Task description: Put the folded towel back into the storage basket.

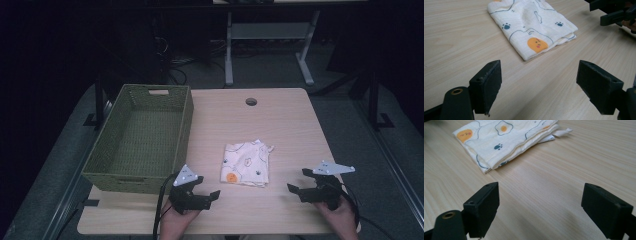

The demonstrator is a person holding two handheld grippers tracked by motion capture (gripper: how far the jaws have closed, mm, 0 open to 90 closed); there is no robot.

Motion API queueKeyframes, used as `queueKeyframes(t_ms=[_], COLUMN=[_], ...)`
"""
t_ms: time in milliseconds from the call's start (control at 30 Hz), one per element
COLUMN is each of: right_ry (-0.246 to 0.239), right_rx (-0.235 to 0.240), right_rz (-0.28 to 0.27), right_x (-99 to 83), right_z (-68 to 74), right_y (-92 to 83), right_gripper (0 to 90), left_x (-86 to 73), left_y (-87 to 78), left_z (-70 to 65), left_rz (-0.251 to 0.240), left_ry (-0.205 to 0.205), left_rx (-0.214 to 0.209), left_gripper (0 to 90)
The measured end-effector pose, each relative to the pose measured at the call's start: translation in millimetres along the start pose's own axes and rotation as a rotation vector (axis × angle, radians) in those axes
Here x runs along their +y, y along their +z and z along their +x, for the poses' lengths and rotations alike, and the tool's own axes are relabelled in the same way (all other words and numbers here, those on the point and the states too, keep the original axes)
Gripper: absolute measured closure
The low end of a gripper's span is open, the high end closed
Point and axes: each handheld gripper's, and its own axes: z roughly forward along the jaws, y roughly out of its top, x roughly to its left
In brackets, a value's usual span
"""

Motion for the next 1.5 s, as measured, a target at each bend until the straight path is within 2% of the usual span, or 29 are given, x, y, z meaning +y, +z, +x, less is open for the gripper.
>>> queueKeyframes(t_ms=[367,600,700,1000,1133,1233,1500], right_ry=[0.013,0.021,0.019,0.017,0.018,0.022,0.031], right_rx=[-0.003,-0.007,-0.008,-0.006,-0.008,-0.009,-0.013], right_rz=[-0.013,-0.032,-0.03,-0.031,-0.036,-0.037,-0.041], right_x=[0.3,0.9,0.9,1.6,1.5,1.5,1.0], right_z=[-1.0,-0.5,0.0,1.1,1.0,0.2,-1.1], right_y=[0.8,-3.0,-3.1,-3.9,-4.7,-4.9,-6.0], right_gripper=[14.5,14.5,14.5,14.5,14.5,14.5,14.5], left_x=[3.6,24.9,30.2,48.8,56.6,61.4,70.8], left_y=[3.5,7.8,10.6,27.4,36.8,41.3,51.1], left_z=[-2.7,-15.9,-17.5,-16.8,-15.9,-14.4,-12.5], left_rz=[0.014,0.015,0.023,0.079,0.108,0.118,0.163], left_ry=[0.002,0.051,0.057,0.052,0.058,0.058,0.069], left_rx=[-0.019,-0.032,-0.037,-0.055,-0.044,-0.059,-0.033], left_gripper=[20.9,20.9,20.9,22.1,22.5,26.3,25.7])
